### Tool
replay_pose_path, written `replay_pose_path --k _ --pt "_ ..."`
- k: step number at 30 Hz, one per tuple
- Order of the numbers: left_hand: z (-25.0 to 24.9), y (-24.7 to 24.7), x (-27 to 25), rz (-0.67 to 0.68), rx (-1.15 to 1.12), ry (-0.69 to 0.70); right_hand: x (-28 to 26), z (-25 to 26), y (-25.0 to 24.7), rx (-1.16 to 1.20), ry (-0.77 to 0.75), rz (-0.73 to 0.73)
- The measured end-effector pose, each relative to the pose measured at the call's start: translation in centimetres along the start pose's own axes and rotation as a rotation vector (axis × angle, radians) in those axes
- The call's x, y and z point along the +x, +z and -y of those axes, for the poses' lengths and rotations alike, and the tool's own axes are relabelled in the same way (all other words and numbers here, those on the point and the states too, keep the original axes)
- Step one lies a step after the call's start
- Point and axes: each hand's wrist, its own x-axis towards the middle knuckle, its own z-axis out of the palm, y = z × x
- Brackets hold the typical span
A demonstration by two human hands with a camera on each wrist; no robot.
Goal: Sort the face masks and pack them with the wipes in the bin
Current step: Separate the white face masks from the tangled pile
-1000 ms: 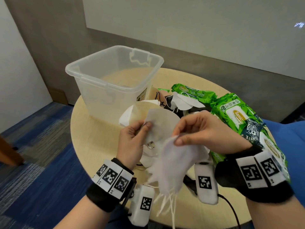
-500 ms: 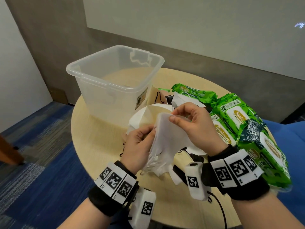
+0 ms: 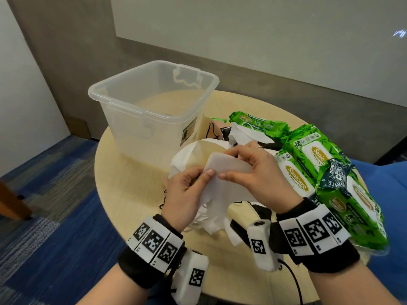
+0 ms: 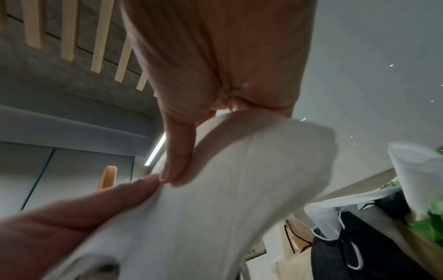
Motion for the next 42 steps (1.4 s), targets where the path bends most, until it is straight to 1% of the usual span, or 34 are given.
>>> replay_pose_path --k 2,4,7,10,12,15,17,20,23,26,29,32,34,36,38,39,40,42 --pt "0.0 0.0 0.0 0.002 0.007 -0.001 -0.1 -0.2 -0.2 0.026 0.059 0.002" --pt "-0.2 0.1 0.1 -0.018 0.022 0.001 -0.1 -0.3 -0.4 0.069 0.079 -0.03" --pt "-0.4 -0.1 0.3 -0.062 -0.009 -0.036 -0.3 -0.4 -1.2 0.123 0.064 -0.027" --pt "-0.4 -0.7 0.7 -0.119 0.02 -0.041 -0.3 -0.4 -2.2 0.189 0.045 -0.021" --pt "-0.5 -0.6 0.8 -0.119 0.032 -0.033 0.0 -0.3 -2.3 0.188 0.02 -0.027" --pt "-0.7 -0.2 0.5 -0.08 0.008 -0.013 0.5 -0.1 -1.5 0.141 -0.032 0.002" --pt "-0.8 -0.1 0.4 -0.084 -0.001 0.04 0.7 0.0 -0.9 0.117 -0.048 0.004" --pt "-0.7 -0.4 0.4 -0.083 -0.031 0.104 0.6 -0.2 -0.1 0.083 -0.094 -0.031" --pt "-0.6 -0.6 0.5 -0.053 -0.067 0.095 0.2 -0.3 0.3 0.047 -0.178 -0.06" --pt "-0.5 -0.6 0.5 -0.049 -0.038 0.069 -0.1 -0.2 0.3 0.054 -0.213 -0.056" --pt "-0.6 -1.0 0.6 -0.031 0.001 0.073 -0.3 -0.1 -0.1 0.049 -0.236 -0.016" --pt "-1.0 -1.7 1.0 -0.04 0.004 0.058 -0.5 -0.1 -1.3 0.107 -0.19 0.063" --pt "-1.0 -2.5 1.5 -0.064 -0.019 0.008 -0.6 0.0 -2.3 0.101 -0.138 0.188" --pt "-0.8 -3.1 1.8 -0.075 0.033 -0.02 -0.7 0.4 -3.1 0.058 -0.083 0.336" --pt "-0.7 -3.3 1.7 -0.038 0.078 -0.05 -0.7 0.8 -3.4 0.034 -0.051 0.435" --pt "-0.7 -3.2 1.6 0.0 0.075 -0.065 -0.7 0.9 -3.4 0.019 -0.046 0.459" --pt "-0.8 -3.0 1.4 0.04 0.072 -0.068 -0.6 1.0 -3.4 0.001 -0.042 0.467" --pt "-0.9 -2.4 1.1 0.126 0.079 -0.057 -0.3 1.0 -3.1 -0.039 -0.036 0.437"
